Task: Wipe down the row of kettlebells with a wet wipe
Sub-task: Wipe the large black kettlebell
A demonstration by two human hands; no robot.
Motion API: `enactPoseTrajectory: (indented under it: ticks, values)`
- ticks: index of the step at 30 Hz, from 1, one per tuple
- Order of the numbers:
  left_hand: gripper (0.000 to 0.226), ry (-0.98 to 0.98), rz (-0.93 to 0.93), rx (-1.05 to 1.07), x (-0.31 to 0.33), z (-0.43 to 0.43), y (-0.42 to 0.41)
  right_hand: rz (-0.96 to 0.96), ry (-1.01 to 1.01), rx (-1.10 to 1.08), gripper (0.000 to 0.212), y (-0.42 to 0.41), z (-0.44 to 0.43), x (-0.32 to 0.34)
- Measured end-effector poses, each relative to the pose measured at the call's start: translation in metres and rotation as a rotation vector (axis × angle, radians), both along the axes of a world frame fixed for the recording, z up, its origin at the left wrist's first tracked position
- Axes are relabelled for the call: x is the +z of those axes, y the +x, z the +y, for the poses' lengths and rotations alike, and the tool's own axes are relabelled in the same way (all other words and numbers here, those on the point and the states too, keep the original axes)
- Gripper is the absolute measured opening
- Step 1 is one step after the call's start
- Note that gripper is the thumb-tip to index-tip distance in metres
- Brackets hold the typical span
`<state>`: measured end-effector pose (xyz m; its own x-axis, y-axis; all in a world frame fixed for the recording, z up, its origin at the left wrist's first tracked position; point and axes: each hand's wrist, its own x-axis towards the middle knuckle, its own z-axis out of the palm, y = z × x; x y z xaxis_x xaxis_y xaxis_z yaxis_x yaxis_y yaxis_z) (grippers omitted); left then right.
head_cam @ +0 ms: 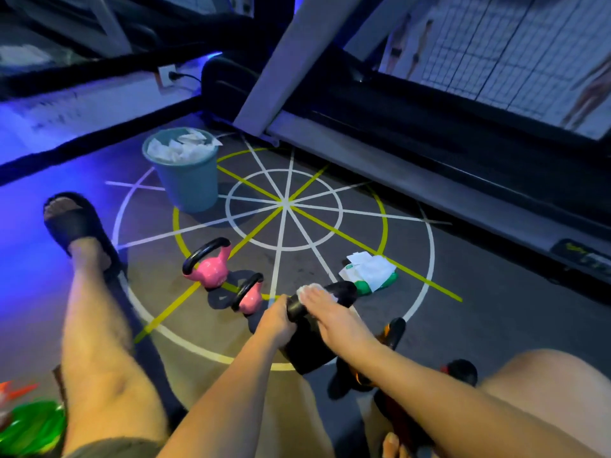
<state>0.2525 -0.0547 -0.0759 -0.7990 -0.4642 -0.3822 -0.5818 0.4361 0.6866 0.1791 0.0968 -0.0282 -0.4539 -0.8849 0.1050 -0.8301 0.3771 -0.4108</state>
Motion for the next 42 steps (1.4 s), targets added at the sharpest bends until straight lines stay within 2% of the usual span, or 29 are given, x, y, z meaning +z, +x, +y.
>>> enactPoseTrajectory:
  ticks: [2, 4, 6, 8, 12, 14, 16, 19, 23, 25, 30, 31, 33, 36, 39, 42]
  values:
    - [0.040, -0.013, -0.005, -0.009, 0.002, -0.002, 0.001, -0.025, -0.023, 0.001, 0.056, -0.005, 0.003, -0.001]
    - [0.043, -0.004, -0.003, 0.000, 0.001, -0.004, 0.000, -0.080, -0.009, -0.171, 0.047, -0.020, 0.010, 0.006]
    - [0.044, -0.004, 0.002, -0.002, 0.001, -0.005, -0.002, -0.114, 0.046, -0.337, 0.048, -0.039, 0.017, 0.007]
    - [0.043, 0.000, 0.002, -0.001, 0.000, -0.005, -0.002, -0.129, 0.083, -0.387, 0.052, -0.041, 0.012, 0.010]
    - [0.039, 0.019, -0.008, -0.005, -0.003, -0.004, 0.000, -0.138, 0.052, -0.168, 0.053, -0.001, -0.007, 0.005]
    - [0.043, 0.053, 0.027, -0.002, -0.038, -0.013, -0.007, -0.060, 0.085, 0.011, 0.060, 0.010, -0.009, -0.002]
    - [0.044, 0.036, 0.023, -0.017, -0.042, -0.016, -0.008, -0.067, 0.062, 0.058, 0.060, 0.003, -0.007, -0.004]
    - [0.039, 0.001, -0.009, -0.034, 0.000, -0.006, -0.001, -0.178, 0.002, -0.233, 0.041, -0.020, 0.010, 0.011]
    - [0.040, 0.004, -0.016, -0.047, 0.001, -0.007, -0.001, -0.159, 0.120, -0.407, 0.050, -0.048, 0.023, 0.016]
    - [0.041, -0.020, -0.016, -0.048, 0.002, -0.007, -0.002, -0.149, 0.113, -0.348, 0.051, -0.037, 0.012, 0.016]
    - [0.042, -0.019, -0.009, -0.066, 0.009, -0.004, 0.004, -0.103, 0.152, 0.010, 0.049, -0.009, -0.017, 0.029]
    - [0.047, -0.024, 0.003, -0.075, 0.013, -0.003, 0.007, -0.149, 0.123, -0.016, 0.043, -0.016, -0.015, 0.030]
    - [0.059, -0.022, 0.078, -0.082, 0.020, -0.001, 0.015, -0.249, 0.078, -0.217, 0.035, -0.037, -0.003, 0.028]
    - [0.067, 0.000, 0.198, -0.088, 0.035, 0.002, 0.028, -0.266, 0.146, -0.420, 0.043, -0.054, 0.010, 0.022]
    - [0.065, 0.009, 0.283, -0.095, 0.047, -0.001, 0.032, -0.134, 0.168, -0.263, 0.043, -0.031, -0.004, 0.022]
    - [0.065, 0.002, 0.337, -0.093, 0.048, 0.003, 0.030, -0.111, 0.191, -0.021, 0.048, -0.003, -0.016, 0.026]
